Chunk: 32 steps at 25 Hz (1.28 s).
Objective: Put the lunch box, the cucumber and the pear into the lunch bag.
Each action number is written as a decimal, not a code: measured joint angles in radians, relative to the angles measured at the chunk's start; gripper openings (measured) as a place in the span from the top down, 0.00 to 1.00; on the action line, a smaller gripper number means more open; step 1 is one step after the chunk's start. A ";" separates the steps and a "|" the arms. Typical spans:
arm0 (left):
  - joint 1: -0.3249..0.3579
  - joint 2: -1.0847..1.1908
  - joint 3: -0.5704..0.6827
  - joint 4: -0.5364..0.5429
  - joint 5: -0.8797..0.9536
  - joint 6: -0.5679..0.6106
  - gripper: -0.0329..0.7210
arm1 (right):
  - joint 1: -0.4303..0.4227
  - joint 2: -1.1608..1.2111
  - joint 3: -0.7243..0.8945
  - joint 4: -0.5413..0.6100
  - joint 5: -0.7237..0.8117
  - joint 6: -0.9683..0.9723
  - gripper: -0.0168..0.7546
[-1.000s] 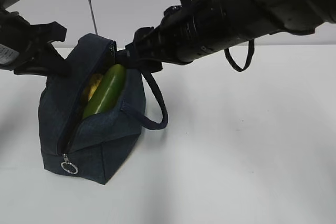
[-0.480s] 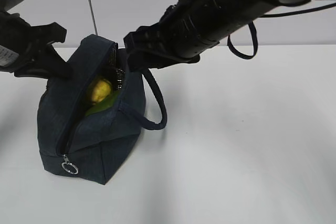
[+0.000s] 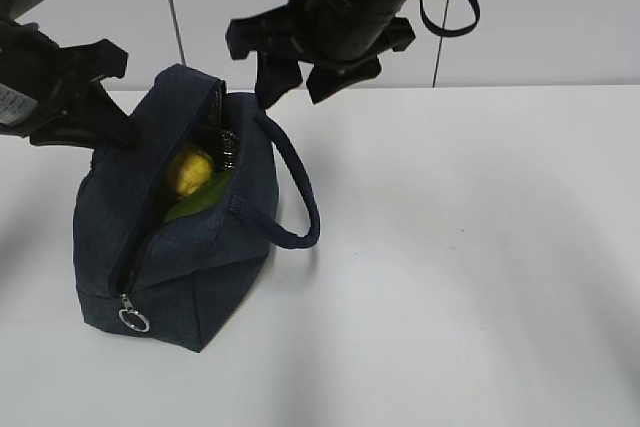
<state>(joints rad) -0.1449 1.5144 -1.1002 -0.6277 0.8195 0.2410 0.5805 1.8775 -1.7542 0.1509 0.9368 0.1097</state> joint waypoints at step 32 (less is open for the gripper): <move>0.000 0.000 0.000 0.000 -0.024 0.025 0.95 | 0.039 0.280 -0.350 0.007 0.300 0.050 0.71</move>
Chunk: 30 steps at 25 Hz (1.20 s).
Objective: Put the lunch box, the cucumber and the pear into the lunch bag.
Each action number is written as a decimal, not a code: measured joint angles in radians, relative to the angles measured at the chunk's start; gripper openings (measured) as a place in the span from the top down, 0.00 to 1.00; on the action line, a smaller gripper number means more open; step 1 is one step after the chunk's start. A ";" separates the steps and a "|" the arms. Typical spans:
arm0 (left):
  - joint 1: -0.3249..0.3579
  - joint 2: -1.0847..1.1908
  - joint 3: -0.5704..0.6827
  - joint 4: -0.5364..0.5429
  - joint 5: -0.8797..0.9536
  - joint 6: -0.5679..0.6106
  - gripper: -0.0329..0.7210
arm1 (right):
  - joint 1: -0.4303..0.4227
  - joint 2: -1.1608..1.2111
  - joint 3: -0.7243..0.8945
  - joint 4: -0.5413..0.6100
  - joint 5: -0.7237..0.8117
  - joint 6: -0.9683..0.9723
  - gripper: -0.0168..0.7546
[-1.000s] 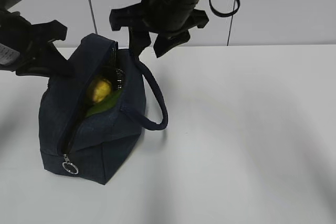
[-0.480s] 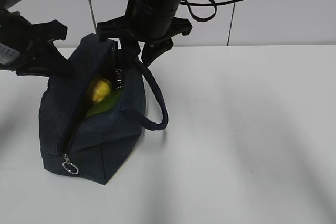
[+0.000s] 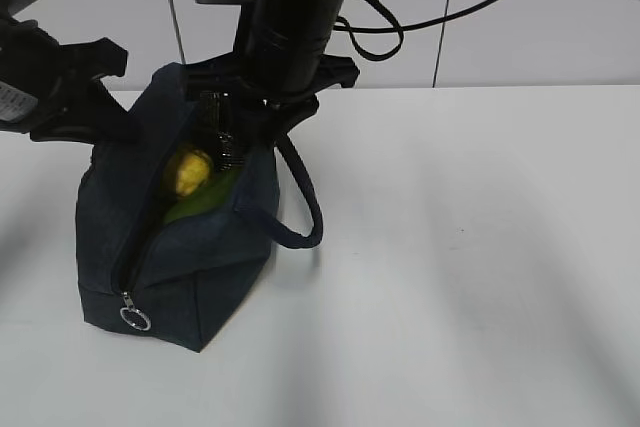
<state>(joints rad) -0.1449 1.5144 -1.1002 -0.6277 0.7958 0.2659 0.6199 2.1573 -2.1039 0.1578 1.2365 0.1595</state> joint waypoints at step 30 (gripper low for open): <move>-0.140 0.001 0.000 -0.162 -0.097 0.104 0.95 | 0.002 -0.089 -0.005 -0.281 0.028 -0.054 0.96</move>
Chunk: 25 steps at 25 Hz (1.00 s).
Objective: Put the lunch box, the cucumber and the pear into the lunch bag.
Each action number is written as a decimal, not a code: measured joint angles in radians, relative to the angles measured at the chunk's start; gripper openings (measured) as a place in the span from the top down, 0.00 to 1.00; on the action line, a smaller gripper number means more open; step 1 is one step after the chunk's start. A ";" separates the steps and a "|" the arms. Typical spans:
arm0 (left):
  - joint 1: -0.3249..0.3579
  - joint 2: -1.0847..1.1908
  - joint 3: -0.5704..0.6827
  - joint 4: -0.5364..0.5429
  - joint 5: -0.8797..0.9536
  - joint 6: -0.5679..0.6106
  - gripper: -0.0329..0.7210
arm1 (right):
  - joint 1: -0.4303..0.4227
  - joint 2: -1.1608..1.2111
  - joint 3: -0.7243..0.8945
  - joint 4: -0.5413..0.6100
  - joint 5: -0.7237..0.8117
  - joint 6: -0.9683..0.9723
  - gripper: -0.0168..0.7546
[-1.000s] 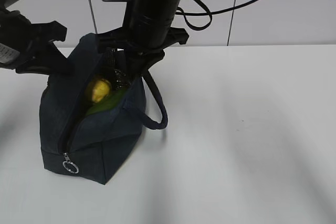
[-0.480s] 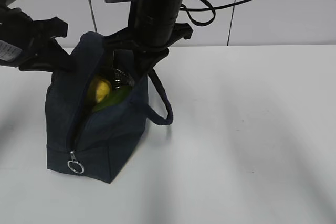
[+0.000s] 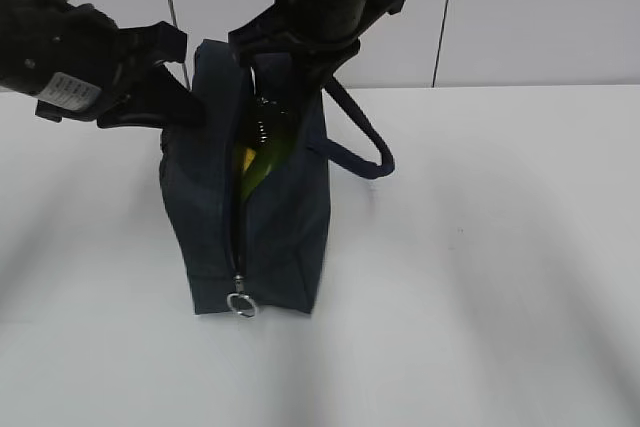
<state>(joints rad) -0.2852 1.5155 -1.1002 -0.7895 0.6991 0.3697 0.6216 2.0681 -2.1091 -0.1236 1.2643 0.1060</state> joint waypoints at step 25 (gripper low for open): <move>-0.086 0.005 0.000 -0.014 -0.034 0.003 0.95 | -0.032 -0.110 0.198 -0.017 -0.008 0.006 0.96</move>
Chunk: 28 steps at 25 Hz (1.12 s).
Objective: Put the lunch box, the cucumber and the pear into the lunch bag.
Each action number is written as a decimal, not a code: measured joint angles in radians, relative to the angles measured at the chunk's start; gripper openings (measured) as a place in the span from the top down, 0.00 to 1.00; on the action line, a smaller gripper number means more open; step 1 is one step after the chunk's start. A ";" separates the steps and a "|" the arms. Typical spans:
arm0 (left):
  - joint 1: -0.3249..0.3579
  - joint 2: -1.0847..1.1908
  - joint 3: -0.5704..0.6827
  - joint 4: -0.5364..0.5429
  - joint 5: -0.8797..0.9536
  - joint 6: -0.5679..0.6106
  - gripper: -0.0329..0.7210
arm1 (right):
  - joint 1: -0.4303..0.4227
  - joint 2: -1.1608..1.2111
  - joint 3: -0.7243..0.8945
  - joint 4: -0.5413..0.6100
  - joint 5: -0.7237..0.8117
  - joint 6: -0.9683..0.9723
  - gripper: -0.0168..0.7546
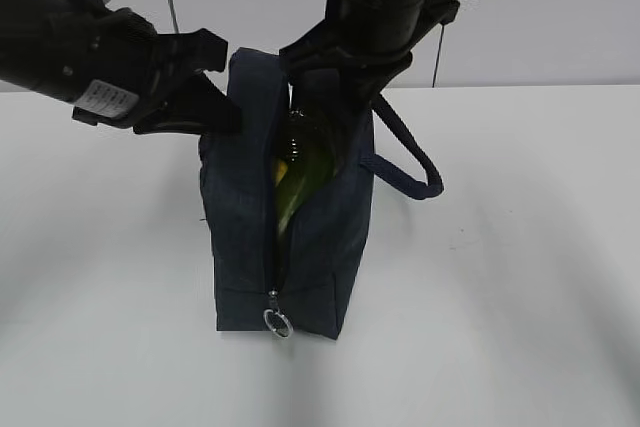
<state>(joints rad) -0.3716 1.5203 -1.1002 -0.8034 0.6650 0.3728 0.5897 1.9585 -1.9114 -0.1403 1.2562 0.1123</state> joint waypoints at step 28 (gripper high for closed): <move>-0.001 -0.124 0.000 0.188 0.087 0.001 0.45 | 0.000 -0.142 0.020 -0.037 -0.010 0.010 0.51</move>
<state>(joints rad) -0.3724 1.3959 -1.1002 -0.6153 0.7522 0.3737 0.5897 1.8161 -1.8917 -0.1770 1.2462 0.1221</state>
